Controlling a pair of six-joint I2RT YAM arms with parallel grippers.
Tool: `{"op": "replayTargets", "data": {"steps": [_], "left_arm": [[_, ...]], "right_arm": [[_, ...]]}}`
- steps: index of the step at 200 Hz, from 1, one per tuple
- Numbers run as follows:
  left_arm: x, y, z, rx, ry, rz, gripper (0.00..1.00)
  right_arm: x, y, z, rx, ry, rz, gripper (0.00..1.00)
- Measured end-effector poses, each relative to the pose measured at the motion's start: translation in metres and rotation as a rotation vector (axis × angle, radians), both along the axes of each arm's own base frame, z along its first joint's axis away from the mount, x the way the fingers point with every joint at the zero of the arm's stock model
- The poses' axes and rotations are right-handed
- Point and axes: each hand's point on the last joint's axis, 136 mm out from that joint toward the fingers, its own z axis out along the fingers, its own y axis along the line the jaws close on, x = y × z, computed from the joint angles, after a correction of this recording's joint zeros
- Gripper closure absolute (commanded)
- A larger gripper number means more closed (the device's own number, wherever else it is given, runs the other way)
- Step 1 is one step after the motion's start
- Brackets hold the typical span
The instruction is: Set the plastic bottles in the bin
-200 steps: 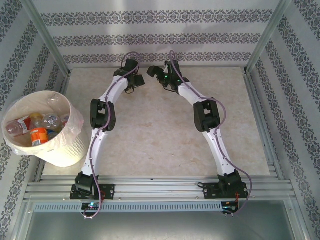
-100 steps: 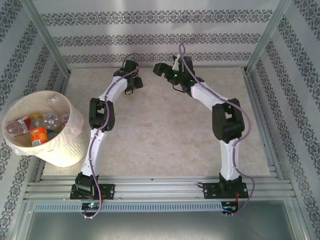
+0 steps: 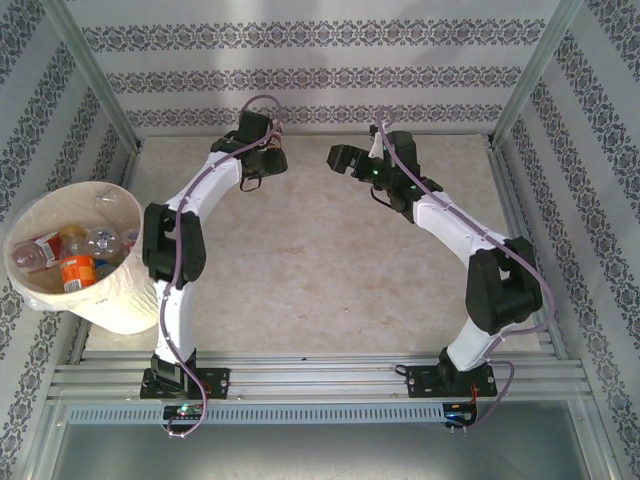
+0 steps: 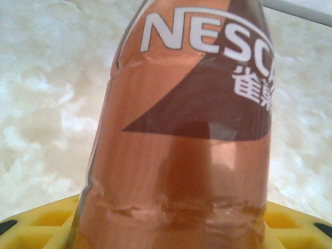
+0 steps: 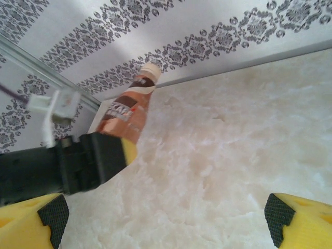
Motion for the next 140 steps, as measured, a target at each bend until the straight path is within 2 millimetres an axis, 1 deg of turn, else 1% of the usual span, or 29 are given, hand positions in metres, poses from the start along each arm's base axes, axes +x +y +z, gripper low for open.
{"op": "replayTargets", "data": {"steps": [25,33,47,68,96,119,140], "left_arm": [[-0.038,-0.011,0.032,-0.020,-0.038,-0.042,0.48],[-0.049,-0.011,0.041,-0.026,-0.050,-0.047,0.48],[-0.066,-0.005,0.059,-0.034,-0.074,-0.042,0.48],[-0.086,0.008,0.089,-0.028,-0.126,-0.021,0.48],[-0.112,0.025,0.130,-0.010,-0.193,0.013,0.47],[-0.137,0.049,0.158,0.047,-0.228,0.077,0.47],[-0.158,0.075,0.177,0.110,-0.254,0.147,0.46]], "right_arm": [[-0.006,-0.005,0.014,-0.005,-0.065,-0.006,0.02],[-0.007,-0.005,0.020,-0.002,-0.087,-0.004,0.02],[-0.007,-0.005,0.032,0.003,-0.133,-0.002,0.02],[-0.007,-0.005,0.048,0.013,-0.192,0.000,0.02],[-0.006,-0.005,0.058,0.022,-0.232,0.000,0.02],[-0.005,-0.005,0.063,0.026,-0.254,0.000,0.02],[-0.005,-0.004,0.067,0.033,-0.273,-0.001,0.02]]}}
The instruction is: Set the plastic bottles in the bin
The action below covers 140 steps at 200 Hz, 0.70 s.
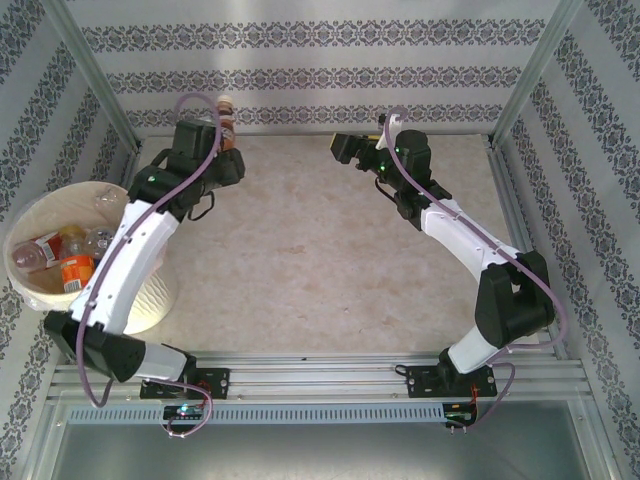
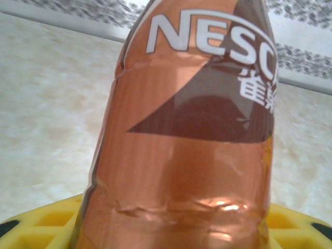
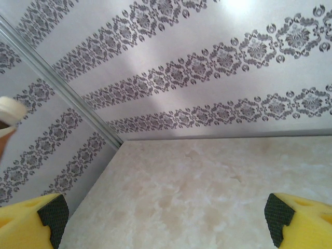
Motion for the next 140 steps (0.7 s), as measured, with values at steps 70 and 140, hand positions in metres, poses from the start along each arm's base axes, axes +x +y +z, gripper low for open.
{"op": "replayTargets", "data": {"steps": [70,140], "left_arm": [[-0.063,0.091,0.040,0.227,0.000,0.297,0.46],[-0.154,0.168,0.071,0.385,-0.001,0.625,0.54]], "right_arm": [[0.008,-0.004,-0.011,0.009,0.023,-0.014,0.02],[0.016,-0.005,-0.007,0.010,0.027,-0.017,0.02]]}}
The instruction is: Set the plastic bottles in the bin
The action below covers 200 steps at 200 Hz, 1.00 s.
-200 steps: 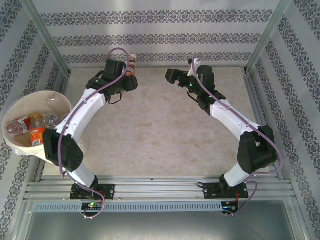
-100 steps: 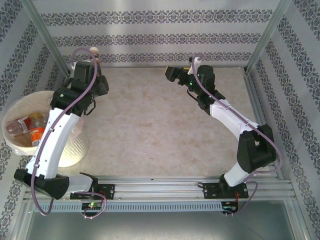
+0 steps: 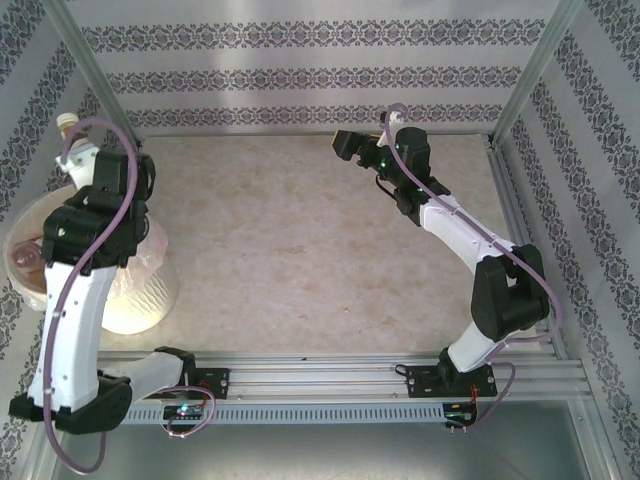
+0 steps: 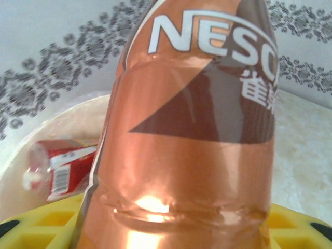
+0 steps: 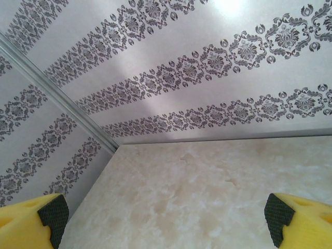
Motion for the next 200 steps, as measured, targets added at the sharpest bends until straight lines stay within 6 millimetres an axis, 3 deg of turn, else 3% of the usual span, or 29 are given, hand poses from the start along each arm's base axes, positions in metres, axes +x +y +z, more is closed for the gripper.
{"op": "replayTargets", "data": {"steps": [28,61,73,119,148,179,200], "left_arm": [[-0.002,0.002,-0.017,-0.043,0.020,0.072,0.47],[0.012,-0.004,-0.076,-0.077,0.134,0.114,0.46],[0.010,-0.004,-0.089,-0.083,0.159,0.123,0.45],[-0.025,0.008,-0.078,-0.131,0.036,0.172,0.42],[-0.047,0.020,-0.082,-0.180,0.016,0.219,0.39],[-0.051,0.026,-0.089,-0.242,0.049,0.227,0.36],[-0.047,0.031,-0.091,-0.301,0.065,0.230,0.33]], "right_arm": [[0.005,0.004,0.010,0.001,-0.001,0.013,0.02],[0.007,0.008,0.032,0.000,-0.014,0.028,0.02],[0.007,0.008,0.039,-0.002,-0.023,0.030,0.02],[0.001,0.023,0.036,-0.033,-0.019,0.056,0.02],[-0.003,0.031,0.030,-0.050,-0.010,0.073,0.02],[-0.003,0.031,0.027,-0.058,-0.013,0.074,0.02],[-0.005,0.029,0.011,-0.070,0.006,0.070,0.02]]}}
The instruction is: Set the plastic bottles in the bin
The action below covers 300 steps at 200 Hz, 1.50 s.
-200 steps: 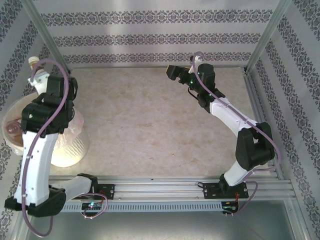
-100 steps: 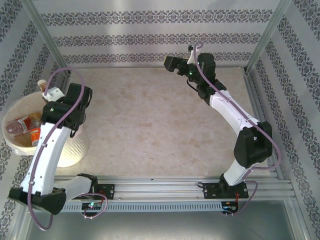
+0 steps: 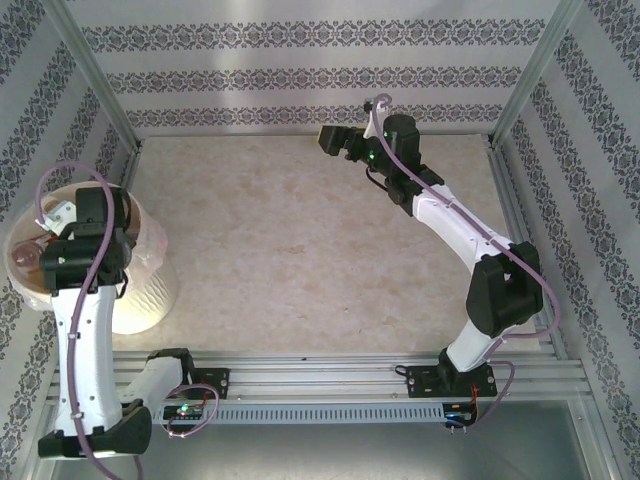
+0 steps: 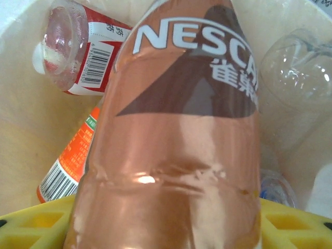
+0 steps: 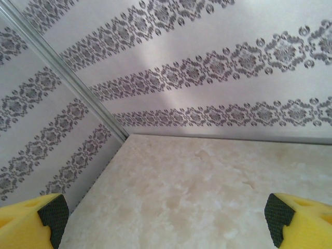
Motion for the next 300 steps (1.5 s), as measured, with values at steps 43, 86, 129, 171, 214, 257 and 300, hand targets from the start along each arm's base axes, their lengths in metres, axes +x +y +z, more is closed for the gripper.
{"op": "replayTargets", "data": {"steps": [43,86,129,171,214,257,300], "left_arm": [[0.029,-0.009,-0.009,-0.104,0.008,-0.075,0.02],[0.037,-0.015,0.029,-0.102,-0.103,-0.124,0.00],[0.039,-0.023,0.070,-0.079,-0.222,-0.192,0.00],[0.064,-0.015,0.071,-0.070,-0.226,-0.200,0.00],[0.097,0.013,0.050,-0.062,-0.195,-0.128,0.00],[0.094,0.057,0.047,-0.064,-0.241,-0.003,0.00],[0.102,0.069,0.055,-0.067,-0.296,0.002,0.00]], "right_arm": [[-0.002,-0.003,-0.023,-0.058,0.014,0.000,0.02],[-0.002,-0.003,-0.023,-0.092,-0.012,0.008,0.02],[-0.002,-0.003,-0.024,-0.091,-0.008,0.008,0.02],[-0.002,-0.003,-0.024,-0.084,0.002,0.006,0.02],[-0.003,-0.003,-0.023,-0.085,0.024,0.006,0.02],[-0.003,-0.002,-0.020,-0.089,0.030,0.005,0.02],[-0.008,0.008,-0.014,-0.090,0.023,0.018,0.02]]}}
